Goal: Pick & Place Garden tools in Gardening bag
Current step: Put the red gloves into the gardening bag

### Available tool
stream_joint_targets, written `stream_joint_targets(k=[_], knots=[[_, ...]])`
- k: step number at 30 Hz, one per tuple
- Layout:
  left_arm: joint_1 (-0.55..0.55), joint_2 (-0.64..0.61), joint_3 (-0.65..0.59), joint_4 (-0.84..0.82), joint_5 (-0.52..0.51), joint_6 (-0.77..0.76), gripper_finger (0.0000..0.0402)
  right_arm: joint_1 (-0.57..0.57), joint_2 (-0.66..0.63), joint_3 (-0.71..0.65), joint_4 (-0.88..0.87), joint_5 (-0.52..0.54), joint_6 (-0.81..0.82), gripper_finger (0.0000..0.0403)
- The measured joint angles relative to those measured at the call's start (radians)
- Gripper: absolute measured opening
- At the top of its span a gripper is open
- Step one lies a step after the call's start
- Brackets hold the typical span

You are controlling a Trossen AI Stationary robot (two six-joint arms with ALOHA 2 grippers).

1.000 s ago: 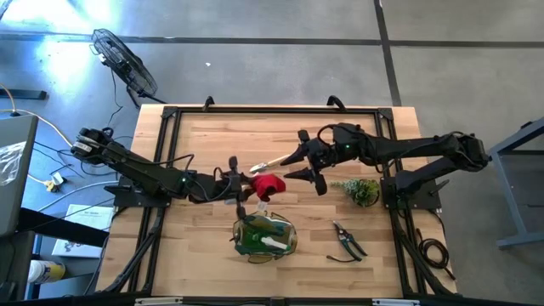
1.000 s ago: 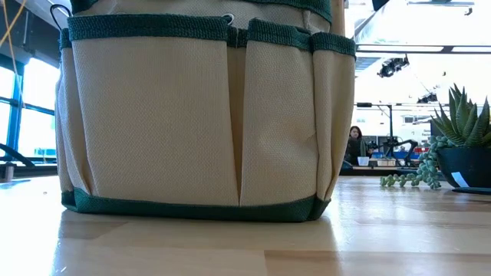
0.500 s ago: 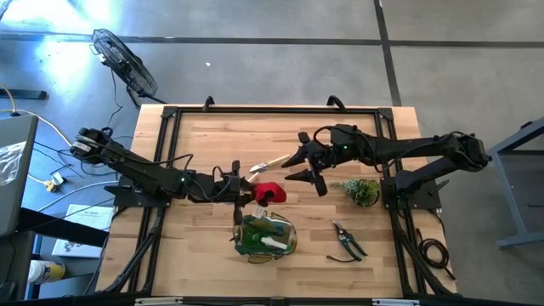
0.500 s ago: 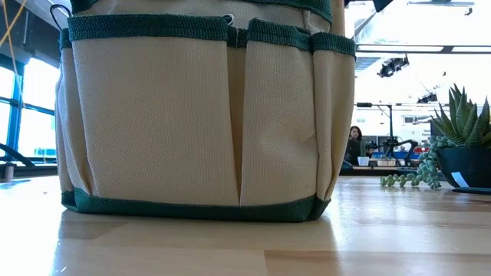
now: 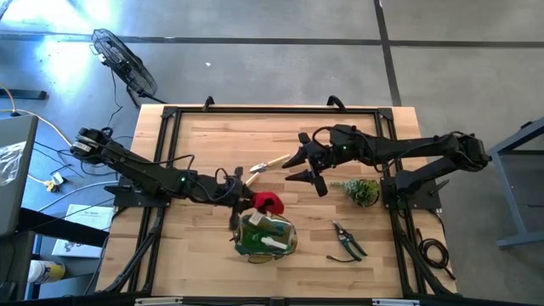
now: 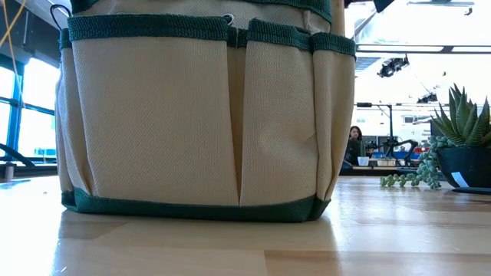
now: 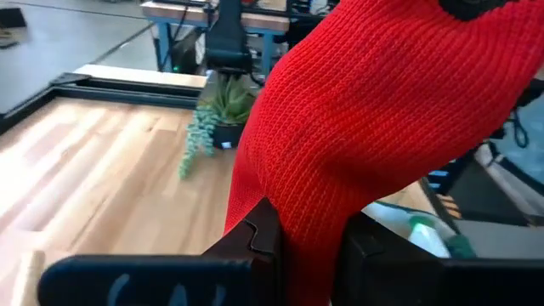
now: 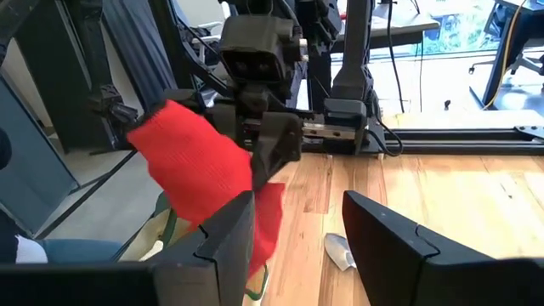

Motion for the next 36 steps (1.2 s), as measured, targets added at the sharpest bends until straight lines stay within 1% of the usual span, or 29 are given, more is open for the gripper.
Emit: stream_joint_targets(k=[2,6,9,12,18,21,24,29,34,36], knots=[[0.000,0.000,0.000,0.000,0.036,-0.002,0.0047,0.000,0.000,0.000,-0.006,0.003,0.000,0.0169],[0.000,0.000,0.000,-0.013,0.113,-0.012,0.0047,0.000,0.000,0.000,-0.024,0.056,0.000,0.0169],[0.000,0.000,0.000,-0.020,0.142,-0.025,0.0047,0.000,0.000,0.000,-0.035,0.084,0.000,0.0169],[-0.007,0.000,0.000,-0.025,0.142,-0.025,0.0047,0.000,0.000,0.000,-0.037,0.085,0.000,0.0169],[-0.044,-0.010,0.000,-0.049,0.128,-0.024,0.0047,0.000,0.000,0.000,-0.058,0.084,0.000,0.0169],[-0.066,-0.031,0.001,-0.053,0.084,-0.024,0.0047,0.000,0.000,-0.001,-0.065,0.089,0.000,0.0169],[-0.091,-0.060,0.000,-0.096,0.031,-0.024,0.0047,0.000,0.000,-0.001,-0.068,0.105,0.000,0.0169],[-0.124,-0.091,0.000,-0.113,0.022,-0.040,0.0046,0.000,0.000,-0.001,-0.071,0.104,0.000,0.0169],[-0.158,-0.113,0.000,-0.181,-0.028,-0.092,0.0036,0.000,0.000,-0.001,-0.072,0.105,0.000,0.0169],[-0.176,-0.113,0.000,-0.183,-0.052,-0.104,0.0035,0.000,0.000,-0.001,-0.073,0.105,0.000,0.0169]])
